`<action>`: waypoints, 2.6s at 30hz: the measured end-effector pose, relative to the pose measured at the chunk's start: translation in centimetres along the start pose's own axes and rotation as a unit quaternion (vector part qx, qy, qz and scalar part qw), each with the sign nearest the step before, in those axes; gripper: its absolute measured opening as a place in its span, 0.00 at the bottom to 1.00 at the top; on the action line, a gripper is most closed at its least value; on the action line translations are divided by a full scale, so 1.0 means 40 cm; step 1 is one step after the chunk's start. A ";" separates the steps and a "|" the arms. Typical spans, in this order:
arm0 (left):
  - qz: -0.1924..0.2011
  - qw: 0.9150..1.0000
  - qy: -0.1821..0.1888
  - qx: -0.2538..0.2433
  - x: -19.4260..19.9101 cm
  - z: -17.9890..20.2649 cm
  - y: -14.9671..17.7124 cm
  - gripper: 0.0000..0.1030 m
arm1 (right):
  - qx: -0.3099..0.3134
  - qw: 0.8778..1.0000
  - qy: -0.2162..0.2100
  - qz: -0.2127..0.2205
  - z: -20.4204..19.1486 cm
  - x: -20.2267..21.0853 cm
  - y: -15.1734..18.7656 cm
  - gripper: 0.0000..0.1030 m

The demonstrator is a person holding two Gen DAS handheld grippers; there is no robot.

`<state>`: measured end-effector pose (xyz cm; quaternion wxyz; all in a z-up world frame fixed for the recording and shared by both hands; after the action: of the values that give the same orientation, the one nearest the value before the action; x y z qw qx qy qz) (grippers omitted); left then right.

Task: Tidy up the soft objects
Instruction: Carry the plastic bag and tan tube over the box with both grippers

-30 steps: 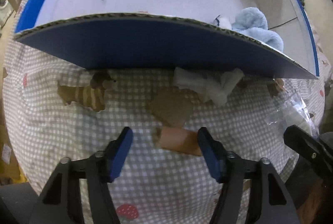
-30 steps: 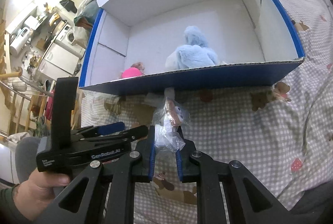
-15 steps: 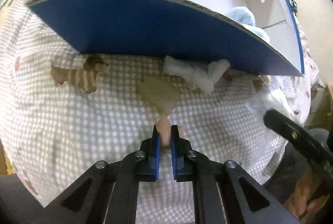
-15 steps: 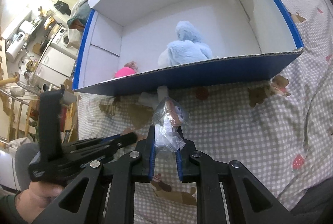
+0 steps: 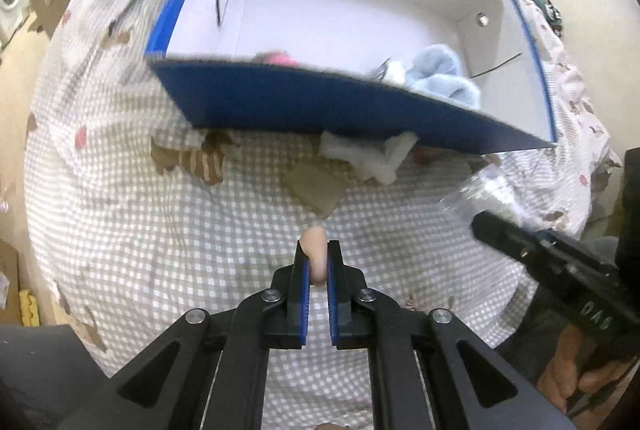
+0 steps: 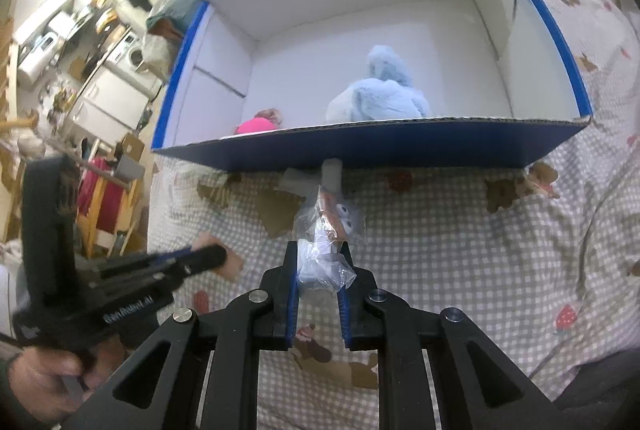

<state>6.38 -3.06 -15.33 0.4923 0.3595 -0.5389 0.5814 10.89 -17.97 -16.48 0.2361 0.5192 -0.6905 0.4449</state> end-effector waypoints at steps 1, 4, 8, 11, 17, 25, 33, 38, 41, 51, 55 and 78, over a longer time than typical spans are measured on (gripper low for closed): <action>0.004 1.000 0.001 -0.004 0.035 -0.016 -0.005 0.07 | 0.005 1.000 -0.001 0.000 -0.006 0.004 0.000 0.18; 0.004 1.000 -0.006 -0.006 0.081 -0.028 -0.015 0.07 | 0.016 1.000 -0.007 -0.005 -0.026 0.015 0.003 0.18; 0.023 0.999 -0.019 -0.022 0.165 -0.033 -0.039 0.07 | 0.032 0.999 -0.005 -0.012 -0.042 0.055 0.010 0.18; 0.054 0.997 -0.034 -0.048 0.239 -0.036 -0.067 0.07 | 0.047 0.999 -0.004 -0.002 -0.048 0.109 0.000 0.18; 0.044 0.999 -0.028 -0.004 0.242 -0.080 -0.074 0.07 | 0.036 0.999 -0.003 0.014 -0.024 0.143 -0.016 0.18; 0.034 0.998 -0.037 0.049 0.219 -0.131 -0.014 0.07 | 0.057 0.998 0.010 0.004 -0.030 0.138 -0.006 0.18; 0.032 0.996 -0.058 0.054 0.307 -0.143 -0.065 0.07 | -0.015 0.999 -0.030 0.018 -0.021 0.147 0.028 0.18; 0.037 0.995 -0.093 0.017 0.311 -0.117 -0.099 0.07 | 0.009 1.000 -0.011 0.027 -0.041 0.152 0.033 0.18; 0.045 0.996 -0.081 0.016 0.311 -0.095 -0.121 0.07 | 0.013 0.999 -0.006 0.040 -0.052 0.160 0.027 0.18; 0.114 0.992 -0.044 -0.037 0.283 0.013 -0.225 0.07 | 0.062 0.993 -0.004 0.101 -0.120 0.179 -0.102 0.18; 0.126 0.989 -0.046 -0.058 0.260 0.039 -0.268 0.07 | 0.072 0.993 -0.005 0.095 -0.122 0.164 -0.150 0.18; 0.110 0.989 -0.086 -0.049 -0.016 0.003 -0.325 0.07 | 0.058 0.994 0.054 0.074 0.036 -0.003 -0.241 0.18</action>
<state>19.01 -4.14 -12.39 0.3944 0.3223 -0.6429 0.5721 20.06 -19.77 -13.73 0.2088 0.4552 -0.6860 0.5279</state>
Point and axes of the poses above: each gripper's, at about its wrist camera, not at the fingertips, and x roughly against the way its jaws point, z to its right, y to its underside, the point moved 8 cm from there along -x, roughly the way its jaws point, and after that the axes turned 5 degrees about -y, right-handed, at the moved point
